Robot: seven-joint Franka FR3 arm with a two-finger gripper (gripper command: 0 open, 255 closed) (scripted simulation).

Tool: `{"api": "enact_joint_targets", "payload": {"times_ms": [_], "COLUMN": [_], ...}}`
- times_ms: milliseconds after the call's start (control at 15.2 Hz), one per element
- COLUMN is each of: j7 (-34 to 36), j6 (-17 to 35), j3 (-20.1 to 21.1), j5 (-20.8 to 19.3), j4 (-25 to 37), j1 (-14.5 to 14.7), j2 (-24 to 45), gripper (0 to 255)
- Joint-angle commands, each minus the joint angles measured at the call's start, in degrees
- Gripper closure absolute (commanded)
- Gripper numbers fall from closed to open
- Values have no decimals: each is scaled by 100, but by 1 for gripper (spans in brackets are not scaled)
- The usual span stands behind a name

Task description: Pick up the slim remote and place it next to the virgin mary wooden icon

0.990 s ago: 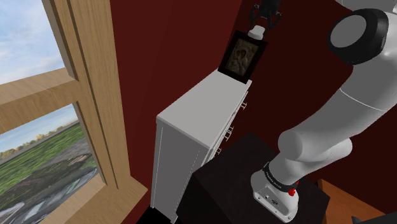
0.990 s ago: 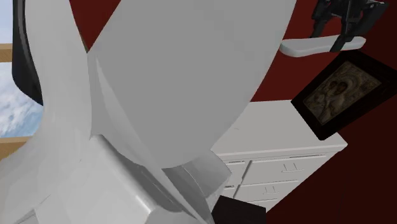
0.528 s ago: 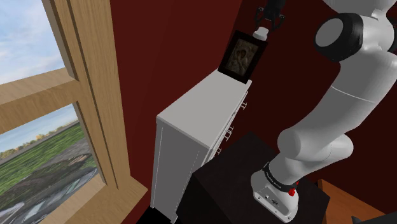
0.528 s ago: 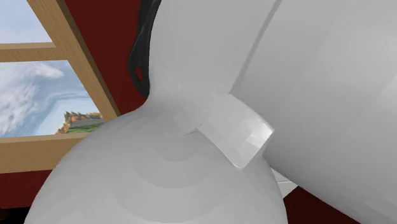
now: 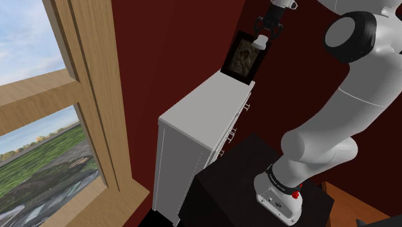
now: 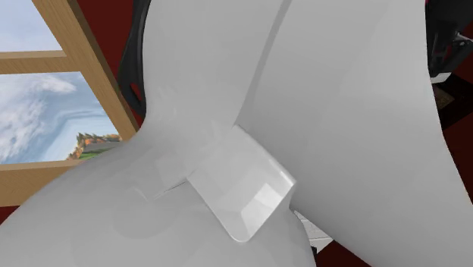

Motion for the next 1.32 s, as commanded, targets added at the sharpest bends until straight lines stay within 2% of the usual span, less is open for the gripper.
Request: {"api": "enact_joint_targets", "payload": {"times_ms": [0, 1254], "j7": [-2, -29], "j6": [174, 1709], "j3": [0, 0], "j5": [1, 9], "j4": [-234, -1966], "j1": [0, -1], "j2": [-64, -261], "gripper": [255, 255]}}
